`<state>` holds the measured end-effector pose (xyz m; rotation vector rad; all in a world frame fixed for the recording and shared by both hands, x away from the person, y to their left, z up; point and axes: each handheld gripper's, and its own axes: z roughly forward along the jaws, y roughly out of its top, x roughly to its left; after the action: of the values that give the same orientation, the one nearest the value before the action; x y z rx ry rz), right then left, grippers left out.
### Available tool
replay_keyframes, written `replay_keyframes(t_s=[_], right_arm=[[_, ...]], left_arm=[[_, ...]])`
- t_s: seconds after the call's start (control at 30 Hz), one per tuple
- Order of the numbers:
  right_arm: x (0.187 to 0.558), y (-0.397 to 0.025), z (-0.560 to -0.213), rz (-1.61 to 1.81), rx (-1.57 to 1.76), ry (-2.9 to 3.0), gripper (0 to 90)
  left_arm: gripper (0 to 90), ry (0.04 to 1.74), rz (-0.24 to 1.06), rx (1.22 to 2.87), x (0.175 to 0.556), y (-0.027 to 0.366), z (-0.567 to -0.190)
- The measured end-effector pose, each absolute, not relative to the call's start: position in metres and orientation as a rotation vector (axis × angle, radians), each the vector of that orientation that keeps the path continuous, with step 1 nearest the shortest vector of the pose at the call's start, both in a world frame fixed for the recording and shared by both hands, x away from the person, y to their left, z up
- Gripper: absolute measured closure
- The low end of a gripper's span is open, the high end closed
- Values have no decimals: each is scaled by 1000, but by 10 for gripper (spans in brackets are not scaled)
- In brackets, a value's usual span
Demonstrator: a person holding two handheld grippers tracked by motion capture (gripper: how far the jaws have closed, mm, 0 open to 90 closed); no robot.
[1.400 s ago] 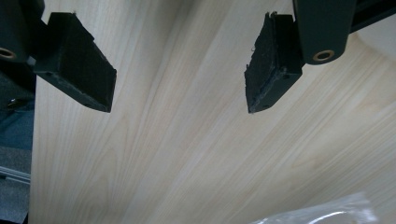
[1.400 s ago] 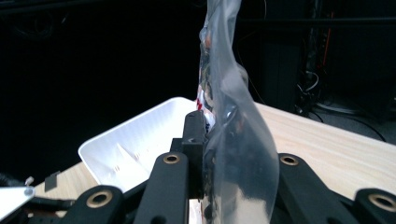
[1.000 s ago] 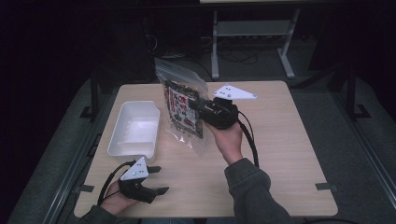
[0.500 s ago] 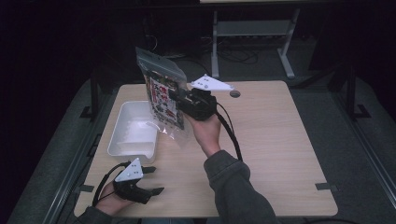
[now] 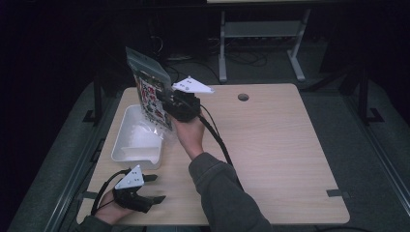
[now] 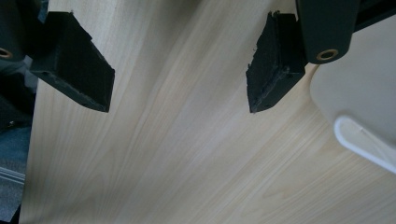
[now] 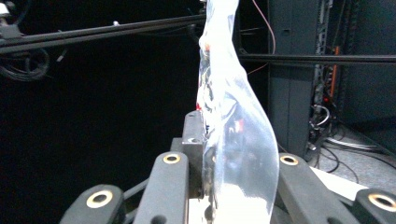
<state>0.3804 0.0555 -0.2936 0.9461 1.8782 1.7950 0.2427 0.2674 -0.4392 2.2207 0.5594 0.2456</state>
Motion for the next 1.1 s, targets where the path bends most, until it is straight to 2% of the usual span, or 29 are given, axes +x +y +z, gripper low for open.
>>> replay_keyframes(t_s=[0.6, 1.1], right_arm=[[409, 116, -317, 1720, 948, 1858, 751], [420, 138, -349, 1700, 1030, 1865, 751]], left_arm=[[231, 592, 245, 2211, 244, 277, -440], [231, 579, 243, 2237, 245, 276, -442]])
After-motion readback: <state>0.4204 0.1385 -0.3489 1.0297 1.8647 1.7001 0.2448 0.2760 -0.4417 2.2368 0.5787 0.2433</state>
